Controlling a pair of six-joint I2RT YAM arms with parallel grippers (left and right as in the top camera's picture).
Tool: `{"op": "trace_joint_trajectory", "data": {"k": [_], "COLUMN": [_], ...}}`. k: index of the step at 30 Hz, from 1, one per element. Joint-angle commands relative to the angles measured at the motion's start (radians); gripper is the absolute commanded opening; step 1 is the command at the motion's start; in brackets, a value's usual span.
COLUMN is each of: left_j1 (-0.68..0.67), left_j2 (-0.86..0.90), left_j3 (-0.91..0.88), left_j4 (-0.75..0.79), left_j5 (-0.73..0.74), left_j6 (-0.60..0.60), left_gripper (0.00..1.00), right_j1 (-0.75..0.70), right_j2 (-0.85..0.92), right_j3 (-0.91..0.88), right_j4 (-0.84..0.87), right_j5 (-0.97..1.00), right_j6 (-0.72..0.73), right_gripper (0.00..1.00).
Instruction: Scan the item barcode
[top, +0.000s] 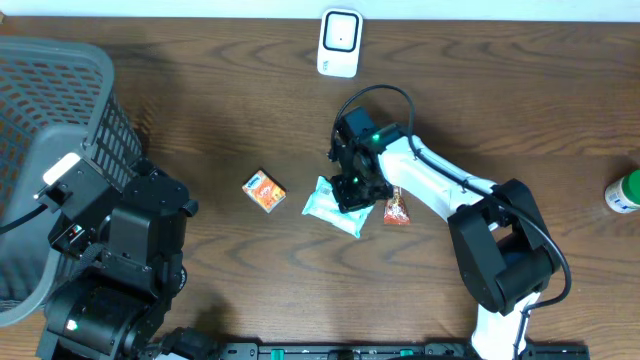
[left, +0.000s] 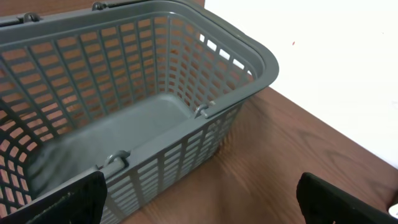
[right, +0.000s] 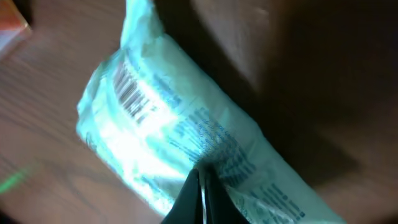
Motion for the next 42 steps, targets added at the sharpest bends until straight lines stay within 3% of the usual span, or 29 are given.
{"op": "trace_joint_trajectory", "data": {"k": [1,5,7,8,15,20,24,34,42], "left_j1": [0.005,0.005,0.005,0.005,0.005,0.005,0.005,0.005,0.005], "left_j2": [0.0,0.0,0.0,0.0,0.0,0.0,0.0,0.0,0.0], "left_j3": [0.015,0.015,0.015,0.015,0.015,0.015,0.015,0.015,0.015], "left_j4": [-0.003,-0.003,-0.003,-0.003,-0.003,-0.003,-0.003,-0.003,-0.003], "left_j5": [-0.009,-0.009,-0.009,-0.009,-0.009,-0.009,-0.009,-0.009,-0.009], "left_j6": [-0.005,-0.005,-0.005,-0.005,-0.005,-0.005,-0.005,-0.005,-0.005], "left_gripper": [0.98,0.98,0.98,0.98,0.98,0.98,0.98,0.98,0.98], "right_j1": [-0.023,-0.029,-0.03,-0.031,-0.055,-0.069,-0.069,-0.096,-0.117], "right_j2": [-0.075,-0.153,-0.167,-0.167,-0.164,-0.164,-0.164,-0.164,-0.164], "right_j3": [0.113,0.164,0.163,0.161,-0.007,-0.106,-0.135,-0.284,-0.388], "right_j4": [-0.075,-0.155,-0.187,-0.196,-0.153,-0.097,-0.067,0.1,0.27], "right_j5": [0.014,0.013,0.008,0.003,-0.158,-0.177,-0.174,-0.175,-0.195], "right_j6": [0.0,0.001,0.001,0.001,-0.021,0.011,0.024,0.172,0.257], "right_gripper": [0.2,0.7,0.84,0.86,0.88,0.86,0.89,0.91,0.99]}}
